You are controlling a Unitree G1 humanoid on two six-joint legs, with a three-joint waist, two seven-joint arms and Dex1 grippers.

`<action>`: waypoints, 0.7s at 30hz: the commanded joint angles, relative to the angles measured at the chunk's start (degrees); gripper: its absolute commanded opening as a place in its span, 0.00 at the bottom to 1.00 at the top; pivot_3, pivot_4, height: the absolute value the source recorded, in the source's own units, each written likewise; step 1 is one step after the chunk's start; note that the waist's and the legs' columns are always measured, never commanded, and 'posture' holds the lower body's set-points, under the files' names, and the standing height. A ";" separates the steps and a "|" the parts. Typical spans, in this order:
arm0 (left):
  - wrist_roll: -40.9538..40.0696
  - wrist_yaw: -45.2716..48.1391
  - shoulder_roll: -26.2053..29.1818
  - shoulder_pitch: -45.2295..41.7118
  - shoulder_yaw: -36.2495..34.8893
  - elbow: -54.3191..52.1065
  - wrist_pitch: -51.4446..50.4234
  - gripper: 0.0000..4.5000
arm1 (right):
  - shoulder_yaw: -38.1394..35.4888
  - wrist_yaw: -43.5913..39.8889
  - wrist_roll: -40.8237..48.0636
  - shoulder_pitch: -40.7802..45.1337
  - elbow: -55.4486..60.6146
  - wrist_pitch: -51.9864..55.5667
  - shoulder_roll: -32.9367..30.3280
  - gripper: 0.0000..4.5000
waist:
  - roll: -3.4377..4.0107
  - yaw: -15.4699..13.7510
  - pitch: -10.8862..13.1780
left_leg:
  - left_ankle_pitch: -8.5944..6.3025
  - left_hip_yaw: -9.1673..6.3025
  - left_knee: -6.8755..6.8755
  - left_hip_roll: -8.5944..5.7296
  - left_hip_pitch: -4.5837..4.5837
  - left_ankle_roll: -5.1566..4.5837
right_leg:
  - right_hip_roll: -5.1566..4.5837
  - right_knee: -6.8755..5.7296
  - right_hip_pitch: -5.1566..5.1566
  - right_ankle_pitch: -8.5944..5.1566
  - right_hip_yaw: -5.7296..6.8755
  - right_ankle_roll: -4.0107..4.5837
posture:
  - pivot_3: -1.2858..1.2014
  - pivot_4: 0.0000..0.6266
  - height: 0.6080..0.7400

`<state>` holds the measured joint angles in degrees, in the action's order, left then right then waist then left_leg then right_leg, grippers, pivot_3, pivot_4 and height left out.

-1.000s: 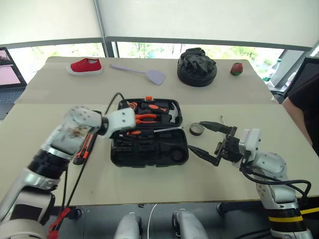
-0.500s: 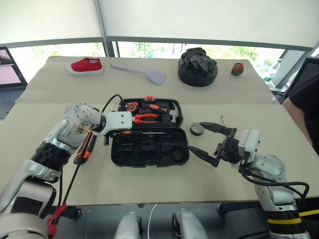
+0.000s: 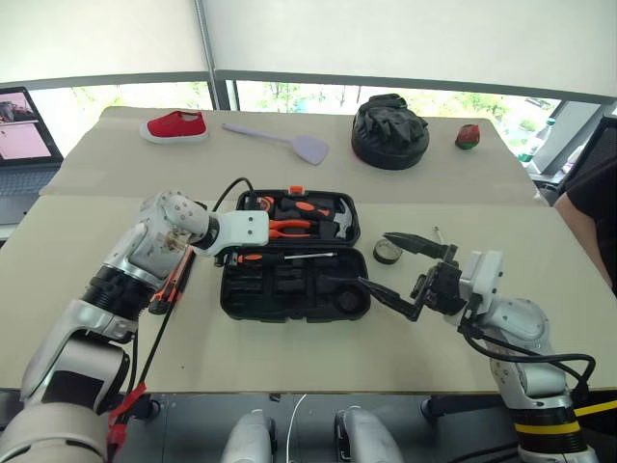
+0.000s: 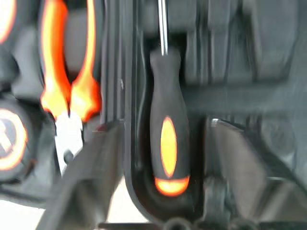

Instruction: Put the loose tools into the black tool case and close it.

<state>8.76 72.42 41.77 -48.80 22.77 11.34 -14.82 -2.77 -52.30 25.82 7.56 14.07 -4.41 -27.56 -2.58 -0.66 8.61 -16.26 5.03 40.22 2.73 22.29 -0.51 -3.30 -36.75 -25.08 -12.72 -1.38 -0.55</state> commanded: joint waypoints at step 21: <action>-3.93 -11.40 -7.49 12.77 -3.98 -1.92 -8.01 0.03 | 1.24 1.96 1.26 0.57 3.46 2.85 1.48 1.00 | 0.10 0.07 -0.07 | -0.01 -0.03 0.01 -0.02 -0.16 -0.01 | 0.02 -0.04 0.12 0.00 -0.05 -0.01 | 0.52 0.24 1.00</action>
<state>4.12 60.59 34.02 -37.98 17.10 8.26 -20.38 -0.80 -50.82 26.09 8.04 15.13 -1.55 -26.23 -2.48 -0.59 8.54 -16.26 4.98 40.23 2.71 22.10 -0.52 -3.28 -36.80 -24.92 -12.72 -1.43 -0.55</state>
